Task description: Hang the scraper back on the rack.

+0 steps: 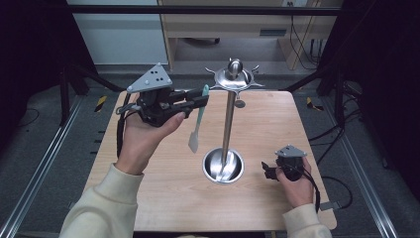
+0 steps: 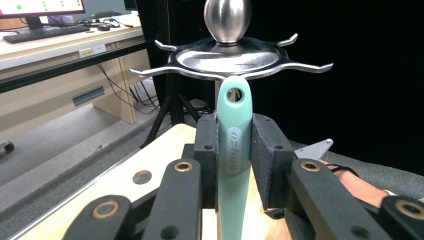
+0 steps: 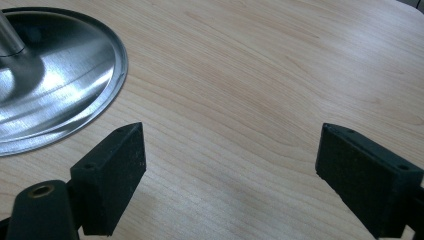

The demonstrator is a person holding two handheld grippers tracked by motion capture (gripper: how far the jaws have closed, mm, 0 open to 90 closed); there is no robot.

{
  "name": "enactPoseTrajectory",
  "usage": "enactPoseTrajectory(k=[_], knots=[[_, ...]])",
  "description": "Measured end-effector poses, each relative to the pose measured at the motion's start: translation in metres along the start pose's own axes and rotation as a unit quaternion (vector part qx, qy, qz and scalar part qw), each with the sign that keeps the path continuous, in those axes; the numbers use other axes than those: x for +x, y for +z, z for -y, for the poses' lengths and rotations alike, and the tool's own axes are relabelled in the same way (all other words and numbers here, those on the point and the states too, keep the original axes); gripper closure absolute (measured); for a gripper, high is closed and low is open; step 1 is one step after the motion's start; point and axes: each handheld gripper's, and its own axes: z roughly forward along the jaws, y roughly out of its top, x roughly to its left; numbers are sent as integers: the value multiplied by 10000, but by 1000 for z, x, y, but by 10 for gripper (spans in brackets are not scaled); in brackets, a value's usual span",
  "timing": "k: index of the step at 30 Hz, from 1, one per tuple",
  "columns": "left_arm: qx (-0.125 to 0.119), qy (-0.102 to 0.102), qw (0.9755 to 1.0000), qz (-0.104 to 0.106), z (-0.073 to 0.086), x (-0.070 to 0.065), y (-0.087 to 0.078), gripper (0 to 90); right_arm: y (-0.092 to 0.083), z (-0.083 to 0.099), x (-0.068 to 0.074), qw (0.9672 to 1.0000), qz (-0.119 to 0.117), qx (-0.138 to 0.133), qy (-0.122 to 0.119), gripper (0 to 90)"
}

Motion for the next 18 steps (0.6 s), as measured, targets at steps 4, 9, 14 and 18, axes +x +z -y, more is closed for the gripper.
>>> enactPoseTrajectory(k=[4,9,14,18], knots=[[-3,-32,10000,13,0,1,2,743,0,0,0,10000,-4,3,6,130],[5,-29,10000,17,-1,1,5,744,0,0,0,10000,-11,2,8,130],[17,-31,10000,7,-3,0,8,743,0,0,0,10000,-20,8,13,130],[17,-46,10000,14,-3,0,11,743,0,0,0,10000,-23,3,-10,130]])
